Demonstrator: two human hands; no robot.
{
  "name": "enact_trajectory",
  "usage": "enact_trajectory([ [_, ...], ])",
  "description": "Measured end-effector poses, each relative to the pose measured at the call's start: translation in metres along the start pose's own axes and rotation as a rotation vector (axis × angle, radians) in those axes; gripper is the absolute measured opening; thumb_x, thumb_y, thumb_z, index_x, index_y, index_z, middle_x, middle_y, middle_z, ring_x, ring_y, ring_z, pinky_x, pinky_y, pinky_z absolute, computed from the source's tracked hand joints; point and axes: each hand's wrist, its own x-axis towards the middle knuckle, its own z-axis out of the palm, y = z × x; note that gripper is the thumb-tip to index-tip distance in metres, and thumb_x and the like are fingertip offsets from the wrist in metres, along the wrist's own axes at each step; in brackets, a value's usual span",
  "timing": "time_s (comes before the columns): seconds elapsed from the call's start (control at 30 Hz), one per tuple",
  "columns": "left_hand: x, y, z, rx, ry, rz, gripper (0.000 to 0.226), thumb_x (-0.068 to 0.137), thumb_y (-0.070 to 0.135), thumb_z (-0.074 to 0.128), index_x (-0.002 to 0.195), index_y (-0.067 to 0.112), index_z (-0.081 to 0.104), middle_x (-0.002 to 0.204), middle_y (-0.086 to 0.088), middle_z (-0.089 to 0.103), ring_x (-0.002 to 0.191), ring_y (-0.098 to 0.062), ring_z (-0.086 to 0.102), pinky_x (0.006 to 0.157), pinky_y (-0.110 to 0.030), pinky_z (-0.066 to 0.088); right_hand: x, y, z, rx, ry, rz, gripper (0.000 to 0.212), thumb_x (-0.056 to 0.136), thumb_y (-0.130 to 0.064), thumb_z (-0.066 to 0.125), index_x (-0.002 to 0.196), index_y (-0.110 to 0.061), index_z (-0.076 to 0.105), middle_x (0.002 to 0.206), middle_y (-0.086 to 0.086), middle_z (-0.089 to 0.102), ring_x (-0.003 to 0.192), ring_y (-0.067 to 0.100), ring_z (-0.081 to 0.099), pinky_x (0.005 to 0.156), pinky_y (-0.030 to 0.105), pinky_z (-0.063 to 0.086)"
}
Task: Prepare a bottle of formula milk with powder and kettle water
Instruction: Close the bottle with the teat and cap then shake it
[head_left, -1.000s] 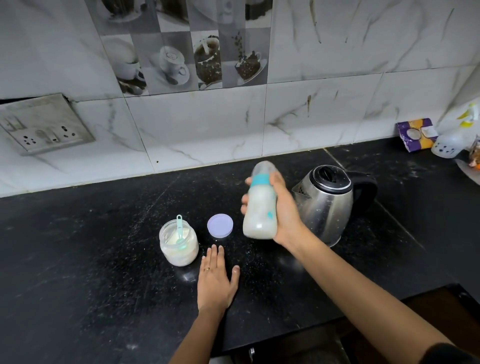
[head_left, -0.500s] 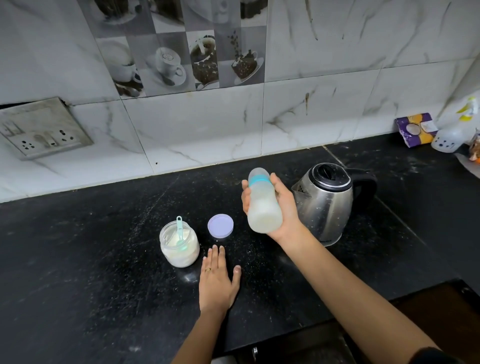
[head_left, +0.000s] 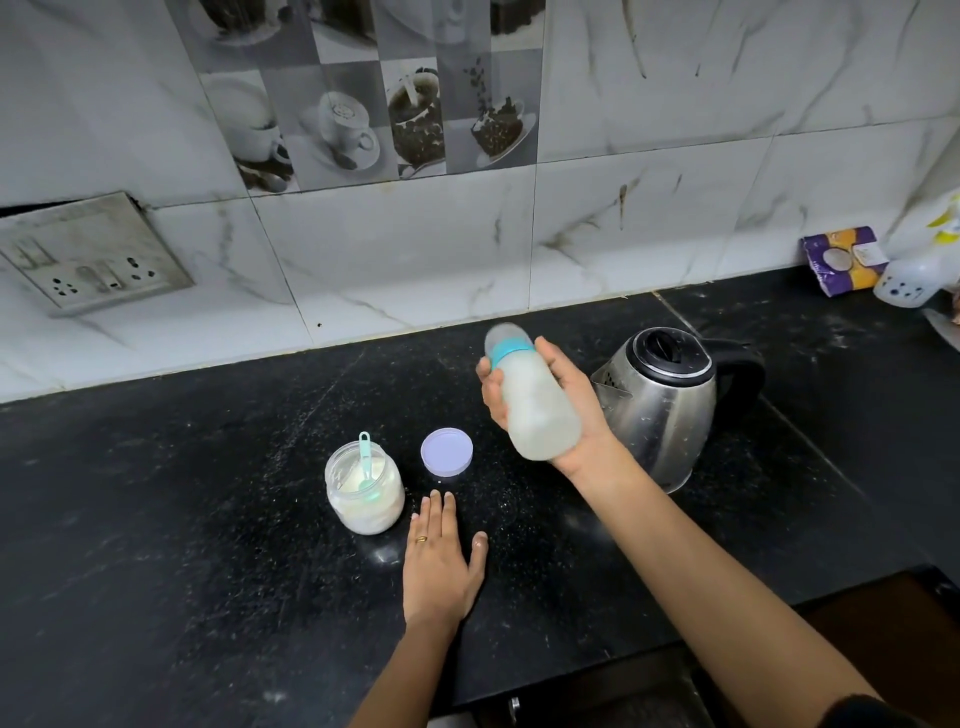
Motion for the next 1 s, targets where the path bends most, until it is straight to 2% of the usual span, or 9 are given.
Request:
enact_trajectory([
  [0.1,0.0,0.0,0.0,0.006,-0.01,0.004,0.085,0.082,0.06,0.006,0.151,0.011,0.018,0.159,-0.007,0.015,0.147,-0.017,0.005,0.116,-0.027,-0.006,0.005,-0.002,0.008,-0.058,-0.098,-0.048,0.055,0.066,-0.016,0.081,0.111,0.002,0.055,0.094,0.021,0.061,0.07,0.03,0.065,0.062,0.04,0.059],
  [0.23,0.0,0.0,0.0,0.008,-0.009,0.004,0.085,0.082,0.06,0.005,0.151,0.011,0.018,0.159,-0.007,0.014,0.147,-0.017,0.005,0.116,-0.026,-0.006,0.021,-0.008,0.006,0.034,0.189,-0.236,0.04,0.088,-0.028,0.061,0.116,-0.003,0.048,0.095,0.025,0.058,0.074,0.032,0.065,0.061,0.044,0.059],
  [0.33,-0.001,-0.001,0.0,0.021,-0.01,0.003,0.085,0.081,0.06,0.004,0.151,0.012,0.015,0.159,-0.006,0.013,0.147,-0.016,0.003,0.116,-0.026,-0.008,0.016,-0.006,-0.006,-0.05,-0.002,-0.017,0.057,0.071,-0.021,0.078,0.116,0.003,0.052,0.096,0.021,0.06,0.071,0.029,0.065,0.062,0.039,0.058],
  [0.4,0.0,-0.001,0.0,0.021,-0.011,0.002,0.085,0.081,0.06,0.004,0.151,0.012,0.016,0.159,-0.006,0.013,0.147,-0.016,0.003,0.116,-0.026,-0.007,0.013,-0.004,-0.007,-0.145,-0.092,0.026,0.056,0.066,-0.02,0.081,0.109,0.006,0.056,0.095,0.017,0.062,0.071,0.027,0.065,0.063,0.035,0.058],
  [0.57,-0.001,-0.001,0.0,0.008,-0.013,0.005,0.085,0.082,0.06,0.005,0.151,0.012,0.017,0.159,-0.006,0.014,0.147,-0.017,0.004,0.116,-0.026,-0.007,0.026,-0.01,-0.007,-0.049,0.157,-0.164,0.041,0.084,-0.029,0.065,0.113,-0.004,0.05,0.091,0.022,0.06,0.068,0.029,0.066,0.058,0.038,0.058],
  [0.7,0.001,-0.001,0.0,-0.001,-0.003,0.003,0.084,0.083,0.06,0.009,0.15,0.011,0.02,0.158,-0.007,0.017,0.147,-0.017,0.007,0.117,-0.027,-0.004,0.015,-0.009,-0.012,-0.349,-0.104,0.029,0.053,0.064,-0.028,0.082,0.104,0.001,0.064,0.093,0.013,0.057,0.068,0.022,0.063,0.059,0.032,0.056],
  [0.77,0.002,-0.001,0.0,0.005,-0.008,0.005,0.084,0.083,0.06,0.009,0.15,0.011,0.02,0.158,-0.007,0.017,0.147,-0.017,0.006,0.116,-0.026,-0.007,0.017,-0.008,-0.005,-0.273,-0.092,-0.022,0.052,0.064,-0.025,0.082,0.104,0.002,0.063,0.093,0.015,0.059,0.067,0.023,0.064,0.059,0.034,0.057],
  [0.83,0.001,-0.001,0.0,0.013,-0.018,0.008,0.085,0.082,0.06,0.007,0.151,0.012,0.018,0.159,-0.006,0.015,0.147,-0.016,0.004,0.115,-0.025,-0.009,0.022,-0.009,-0.004,-0.147,0.015,-0.147,0.043,0.078,-0.027,0.072,0.106,0.001,0.056,0.091,0.018,0.06,0.068,0.025,0.065,0.062,0.037,0.059],
  [1.0,0.0,-0.001,0.0,0.012,-0.009,0.003,0.085,0.082,0.06,0.006,0.151,0.012,0.017,0.159,-0.006,0.013,0.147,-0.016,0.003,0.115,-0.025,-0.009,0.02,-0.011,-0.006,-0.23,-0.141,-0.015,0.051,0.07,-0.022,0.078,0.108,0.005,0.059,0.098,0.017,0.06,0.069,0.026,0.063,0.06,0.034,0.056],
])
